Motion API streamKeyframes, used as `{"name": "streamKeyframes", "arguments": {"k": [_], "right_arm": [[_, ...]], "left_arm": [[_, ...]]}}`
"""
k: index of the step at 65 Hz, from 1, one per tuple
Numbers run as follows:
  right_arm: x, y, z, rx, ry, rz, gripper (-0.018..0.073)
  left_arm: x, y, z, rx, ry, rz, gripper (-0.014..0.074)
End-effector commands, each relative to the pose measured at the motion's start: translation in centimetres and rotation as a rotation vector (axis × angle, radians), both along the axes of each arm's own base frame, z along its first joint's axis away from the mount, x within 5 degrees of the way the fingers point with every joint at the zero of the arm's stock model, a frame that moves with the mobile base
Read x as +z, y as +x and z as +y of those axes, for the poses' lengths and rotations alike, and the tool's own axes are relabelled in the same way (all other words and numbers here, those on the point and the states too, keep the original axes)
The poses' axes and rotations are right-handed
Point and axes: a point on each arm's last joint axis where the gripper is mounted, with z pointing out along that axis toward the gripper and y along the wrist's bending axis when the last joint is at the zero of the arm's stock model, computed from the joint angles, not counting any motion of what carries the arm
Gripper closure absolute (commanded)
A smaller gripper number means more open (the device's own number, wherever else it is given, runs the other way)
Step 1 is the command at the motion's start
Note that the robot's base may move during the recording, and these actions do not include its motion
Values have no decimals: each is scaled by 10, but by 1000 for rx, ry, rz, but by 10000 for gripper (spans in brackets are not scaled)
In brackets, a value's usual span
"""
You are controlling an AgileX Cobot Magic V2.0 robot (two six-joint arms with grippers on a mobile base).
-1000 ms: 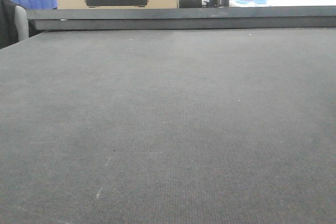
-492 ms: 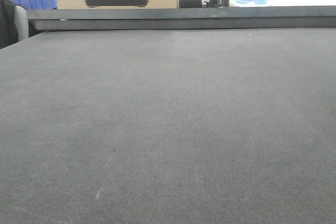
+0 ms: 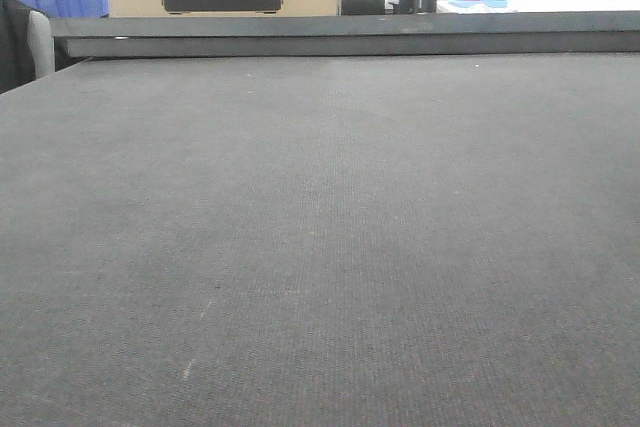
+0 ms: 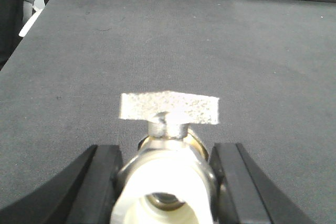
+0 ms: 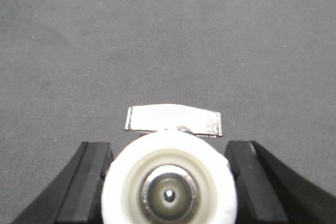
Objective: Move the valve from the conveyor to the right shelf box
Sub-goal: 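Drive the base away from the conveyor holding both valves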
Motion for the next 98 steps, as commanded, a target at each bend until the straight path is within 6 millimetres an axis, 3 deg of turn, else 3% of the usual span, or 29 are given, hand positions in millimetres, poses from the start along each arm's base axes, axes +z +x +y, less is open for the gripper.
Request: {"name": "streamKeyframes", "arguments": {"k": [1,98], "right_arm": [[10,0,-1,-10,-15,-92,721],[10,0,-1,-11,-16,-96,721]], "left_arm": [[8,-1,-1,-2,-8,-67,708],[8,-1,-1,-2,-8,-67,708]]}}
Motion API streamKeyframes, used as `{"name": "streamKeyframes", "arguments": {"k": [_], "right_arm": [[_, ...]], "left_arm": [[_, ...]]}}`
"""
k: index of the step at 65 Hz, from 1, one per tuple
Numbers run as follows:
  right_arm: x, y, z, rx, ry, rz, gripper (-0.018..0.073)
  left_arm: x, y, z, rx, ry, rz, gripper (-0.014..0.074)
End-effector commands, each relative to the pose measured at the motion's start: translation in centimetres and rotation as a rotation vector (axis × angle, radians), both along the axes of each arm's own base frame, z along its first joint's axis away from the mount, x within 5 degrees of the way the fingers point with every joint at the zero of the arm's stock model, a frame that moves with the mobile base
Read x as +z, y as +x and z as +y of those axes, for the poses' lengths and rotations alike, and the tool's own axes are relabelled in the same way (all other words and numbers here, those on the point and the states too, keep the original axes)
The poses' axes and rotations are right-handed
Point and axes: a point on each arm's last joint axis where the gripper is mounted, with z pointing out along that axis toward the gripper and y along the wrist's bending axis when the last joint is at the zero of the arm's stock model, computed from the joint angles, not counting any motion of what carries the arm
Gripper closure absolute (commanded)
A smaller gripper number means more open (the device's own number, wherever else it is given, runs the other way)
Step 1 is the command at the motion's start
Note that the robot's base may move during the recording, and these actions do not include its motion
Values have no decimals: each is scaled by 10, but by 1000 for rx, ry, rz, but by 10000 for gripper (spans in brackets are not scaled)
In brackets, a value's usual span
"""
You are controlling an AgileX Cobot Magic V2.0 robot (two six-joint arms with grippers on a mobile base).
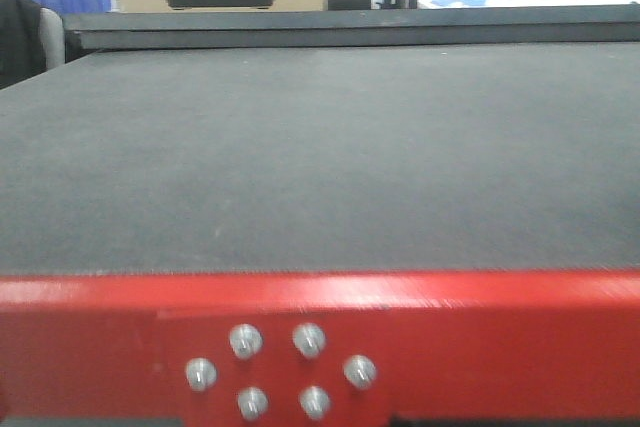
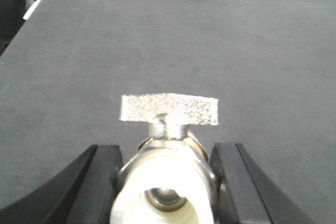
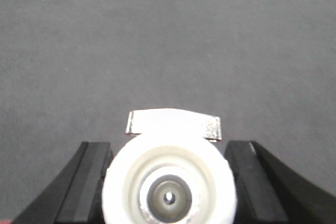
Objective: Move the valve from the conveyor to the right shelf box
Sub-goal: 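Drive the base away from the conveyor holding both valves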
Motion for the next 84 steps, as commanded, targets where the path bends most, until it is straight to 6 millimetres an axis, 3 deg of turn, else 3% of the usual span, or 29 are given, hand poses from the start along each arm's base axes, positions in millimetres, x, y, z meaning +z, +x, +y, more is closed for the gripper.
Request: {"name": "streamKeyframes", "arguments": {"k": [1,84], "right_arm": [[10,0,-1,-10,-15,-92,721],[11,-1,-1,-10,-16,-96,721]], "left_arm": [[8,-1,-1,-2,-8,-67,708],[8,-1,-1,-2,-8,-67,708]]}}
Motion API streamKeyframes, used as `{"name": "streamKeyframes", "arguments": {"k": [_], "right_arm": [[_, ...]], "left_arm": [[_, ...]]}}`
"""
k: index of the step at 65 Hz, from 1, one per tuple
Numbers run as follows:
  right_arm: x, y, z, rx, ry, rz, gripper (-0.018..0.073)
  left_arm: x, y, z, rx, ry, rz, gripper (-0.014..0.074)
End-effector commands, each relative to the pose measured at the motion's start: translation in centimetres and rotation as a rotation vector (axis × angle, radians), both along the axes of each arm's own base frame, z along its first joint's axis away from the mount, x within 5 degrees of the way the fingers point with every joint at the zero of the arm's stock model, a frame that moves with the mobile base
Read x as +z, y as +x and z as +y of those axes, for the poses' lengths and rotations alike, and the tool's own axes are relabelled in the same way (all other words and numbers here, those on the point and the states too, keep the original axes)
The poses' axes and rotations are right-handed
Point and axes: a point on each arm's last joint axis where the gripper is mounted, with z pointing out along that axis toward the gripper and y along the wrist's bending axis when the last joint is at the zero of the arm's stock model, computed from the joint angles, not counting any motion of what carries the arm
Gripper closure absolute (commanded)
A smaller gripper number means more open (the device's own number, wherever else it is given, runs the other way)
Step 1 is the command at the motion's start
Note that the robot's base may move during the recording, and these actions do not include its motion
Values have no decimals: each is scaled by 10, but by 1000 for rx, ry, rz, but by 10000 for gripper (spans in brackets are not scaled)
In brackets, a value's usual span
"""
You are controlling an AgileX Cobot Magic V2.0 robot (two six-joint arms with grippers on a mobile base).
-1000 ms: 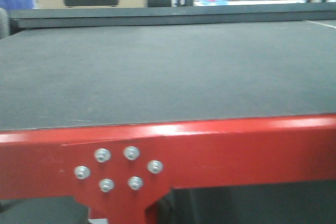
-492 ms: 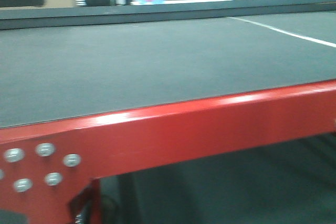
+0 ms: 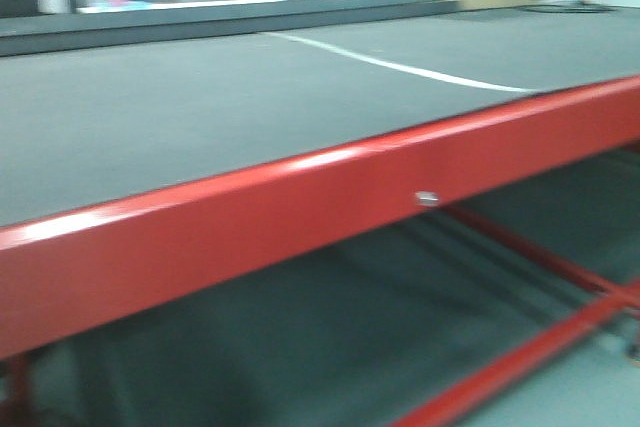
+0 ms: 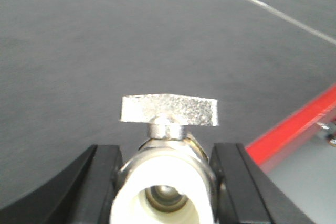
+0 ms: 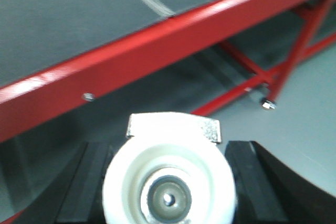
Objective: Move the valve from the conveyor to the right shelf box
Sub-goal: 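Drive the base away from the conveyor holding both valves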
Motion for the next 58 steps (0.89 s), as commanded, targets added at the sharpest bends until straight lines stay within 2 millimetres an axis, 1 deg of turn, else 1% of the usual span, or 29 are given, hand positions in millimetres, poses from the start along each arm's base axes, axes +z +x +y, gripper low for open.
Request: {"name": "streamKeyframes", "arguments": {"k": [1,58], "right_arm": [[11,-1,-1,-10,-16,-96,721],[11,-1,-1,-10,-16,-96,721]], "left_arm": [[8,0,-1,-2,-8,-65,708],[8,0,-1,-2,-8,-65,708]]}}
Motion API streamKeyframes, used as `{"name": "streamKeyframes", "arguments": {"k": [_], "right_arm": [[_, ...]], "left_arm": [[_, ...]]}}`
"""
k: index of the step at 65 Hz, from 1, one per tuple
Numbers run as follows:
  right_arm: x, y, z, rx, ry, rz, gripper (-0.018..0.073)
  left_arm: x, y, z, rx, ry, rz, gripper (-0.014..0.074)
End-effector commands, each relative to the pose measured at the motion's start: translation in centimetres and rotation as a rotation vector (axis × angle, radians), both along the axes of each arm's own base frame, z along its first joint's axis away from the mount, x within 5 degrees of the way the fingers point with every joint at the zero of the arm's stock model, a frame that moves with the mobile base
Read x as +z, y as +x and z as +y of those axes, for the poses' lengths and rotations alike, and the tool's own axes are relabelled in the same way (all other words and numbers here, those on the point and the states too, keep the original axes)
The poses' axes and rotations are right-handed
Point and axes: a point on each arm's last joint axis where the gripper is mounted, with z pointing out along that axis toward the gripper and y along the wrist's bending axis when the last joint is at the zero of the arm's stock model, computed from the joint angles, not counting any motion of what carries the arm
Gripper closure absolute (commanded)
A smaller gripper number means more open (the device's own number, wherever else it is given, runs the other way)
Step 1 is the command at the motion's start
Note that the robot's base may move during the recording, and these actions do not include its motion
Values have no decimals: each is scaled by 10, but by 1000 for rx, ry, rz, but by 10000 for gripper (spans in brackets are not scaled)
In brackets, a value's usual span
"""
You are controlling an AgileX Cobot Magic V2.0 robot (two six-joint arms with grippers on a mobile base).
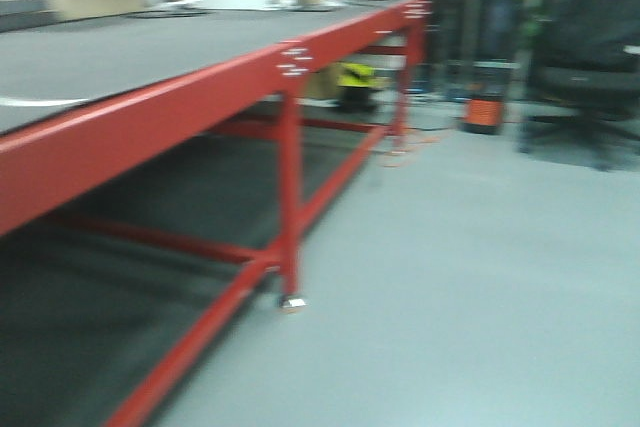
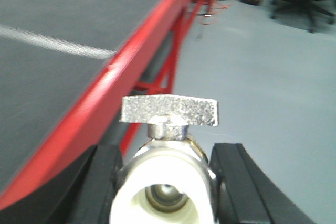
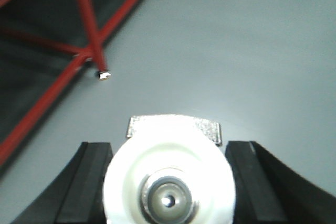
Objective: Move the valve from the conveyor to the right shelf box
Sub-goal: 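Drive the base away from the conveyor holding both valves, then drive up to the steel shelf and bring grippers over blue bins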
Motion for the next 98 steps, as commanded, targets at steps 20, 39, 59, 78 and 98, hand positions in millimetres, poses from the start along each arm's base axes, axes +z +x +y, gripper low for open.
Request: {"name": "streamKeyframes", "arguments": {"k": [20,39,59,78,98], "right_arm": [[11,-1,-1,-10,-16,-96,721],[11,-1,-1,-10,-16,-96,721],[11,-1,-1,-10,-16,-96,721],[11,-1,-1,-10,-16,-96,721],[11,-1,-1,-10,-16,-96,721]], "left_arm": [[8,0,-1,-2,-8,-65,708],[8,0,-1,-2,-8,-65,708],[8,0,-1,-2,-8,-65,708],[8,0,-1,-2,-8,-65,708],[8,0,-1,-2,-8,-65,708]]}}
